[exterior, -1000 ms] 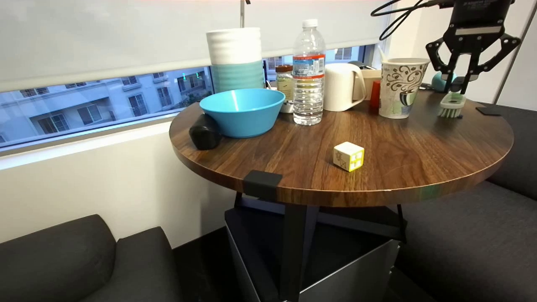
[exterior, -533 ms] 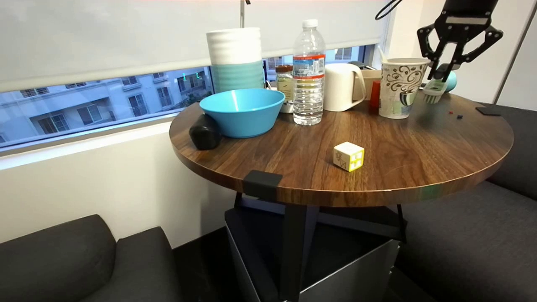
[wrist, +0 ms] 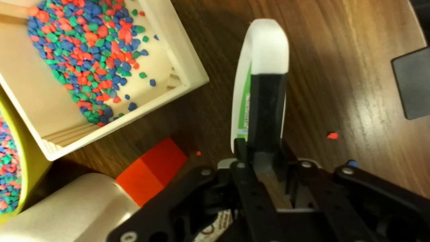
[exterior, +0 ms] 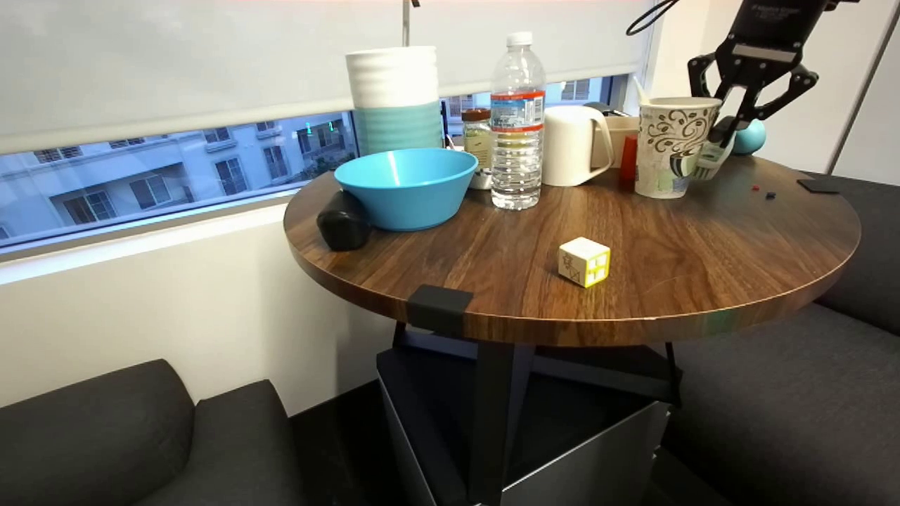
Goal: Pick up the brush and sweep the small blue and orange things off of the table
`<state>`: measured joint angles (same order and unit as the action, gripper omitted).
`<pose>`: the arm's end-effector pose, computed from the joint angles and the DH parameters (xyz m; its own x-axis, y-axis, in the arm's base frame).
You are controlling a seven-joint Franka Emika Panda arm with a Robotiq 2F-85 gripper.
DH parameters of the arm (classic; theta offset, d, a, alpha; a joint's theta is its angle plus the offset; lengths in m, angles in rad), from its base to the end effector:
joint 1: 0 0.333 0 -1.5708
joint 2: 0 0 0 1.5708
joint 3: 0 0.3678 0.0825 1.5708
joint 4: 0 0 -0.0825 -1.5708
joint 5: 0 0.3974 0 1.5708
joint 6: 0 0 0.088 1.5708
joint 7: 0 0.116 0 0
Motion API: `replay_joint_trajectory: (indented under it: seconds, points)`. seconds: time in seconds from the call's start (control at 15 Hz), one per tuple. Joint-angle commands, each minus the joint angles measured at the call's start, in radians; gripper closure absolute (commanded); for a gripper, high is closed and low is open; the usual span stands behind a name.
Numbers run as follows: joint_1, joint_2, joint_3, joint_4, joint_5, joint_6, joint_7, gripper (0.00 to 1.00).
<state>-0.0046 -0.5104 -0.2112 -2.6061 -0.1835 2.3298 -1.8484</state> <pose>0.3811 -0.0918 0.4695 -0.1738 0.9781 -0.1149 0.9602 0.1942 0.2007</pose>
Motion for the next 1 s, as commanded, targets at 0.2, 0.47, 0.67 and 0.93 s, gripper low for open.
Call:
replay_joint_trajectory:
  seconds: [0.2, 0.47, 0.67, 0.93]
  points:
    - [0.014, -0.014, -0.014, -0.017, 0.053, -0.029, -0.041, 0.94]
    - [0.014, -0.032, -0.015, -0.016, 0.071, -0.104, -0.056, 0.94]
    - [0.017, -0.049, -0.017, -0.014, 0.089, -0.180, -0.072, 0.94]
    - [0.014, -0.068, -0.013, -0.013, 0.095, -0.255, -0.073, 0.94]
